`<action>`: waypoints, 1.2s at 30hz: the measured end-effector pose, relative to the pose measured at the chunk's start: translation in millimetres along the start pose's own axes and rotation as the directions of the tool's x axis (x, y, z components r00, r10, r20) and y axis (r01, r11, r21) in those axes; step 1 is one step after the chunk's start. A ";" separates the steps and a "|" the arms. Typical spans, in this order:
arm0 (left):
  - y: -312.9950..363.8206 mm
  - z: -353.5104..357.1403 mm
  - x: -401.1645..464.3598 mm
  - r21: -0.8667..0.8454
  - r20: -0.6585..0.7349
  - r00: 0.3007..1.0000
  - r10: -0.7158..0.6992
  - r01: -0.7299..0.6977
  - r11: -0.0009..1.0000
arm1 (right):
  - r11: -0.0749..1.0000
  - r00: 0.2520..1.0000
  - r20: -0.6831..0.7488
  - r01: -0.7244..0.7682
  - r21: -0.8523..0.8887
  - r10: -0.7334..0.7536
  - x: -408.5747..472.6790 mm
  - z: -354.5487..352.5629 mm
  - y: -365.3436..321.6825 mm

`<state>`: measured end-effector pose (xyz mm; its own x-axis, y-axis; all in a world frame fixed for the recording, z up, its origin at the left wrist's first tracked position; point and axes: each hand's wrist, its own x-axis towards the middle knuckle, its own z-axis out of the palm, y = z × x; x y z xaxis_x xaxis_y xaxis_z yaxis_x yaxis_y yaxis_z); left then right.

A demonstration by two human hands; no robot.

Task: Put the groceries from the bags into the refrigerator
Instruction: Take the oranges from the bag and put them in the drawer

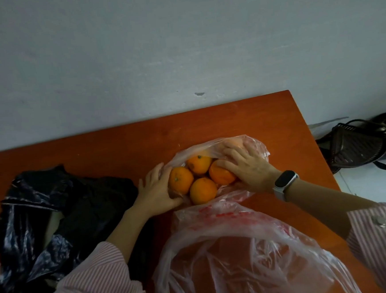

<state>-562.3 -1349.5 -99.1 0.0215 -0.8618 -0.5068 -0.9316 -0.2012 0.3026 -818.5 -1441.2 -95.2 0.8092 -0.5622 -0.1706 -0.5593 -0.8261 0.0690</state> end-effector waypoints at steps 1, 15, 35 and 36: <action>0.4 -2.4 0.2 -0.044 0.013 1.000 -0.007 0.007 0.999 | 1.000 0.999 0.021 -0.030 0.001 0.030 0.6 -0.5 -0.7; 19.2 10.6 -1.0 -0.124 -0.264 0.964 -0.038 0.005 0.992 | 0.867 0.986 -0.010 -0.139 0.478 0.164 -4.2 -18.3 -12.3; 43.9 -35.0 -78.1 -0.799 -0.479 0.836 -0.268 -0.289 0.527 | 0.462 0.904 0.034 -0.250 0.851 0.427 -32.9 -74.7 -31.2; 45.6 -40.6 -83.5 -0.786 -0.508 0.823 -0.256 -0.321 0.529 | 0.410 0.899 0.017 -0.216 0.886 0.438 -37.3 -85.3 -35.1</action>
<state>-591.8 -1305.7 -10.2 0.4403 -0.8938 -0.0845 -0.2144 -0.1961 0.9569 -813.7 -1394.6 -7.4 0.4797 -0.8663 -0.1396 -0.5634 -0.1821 -0.8058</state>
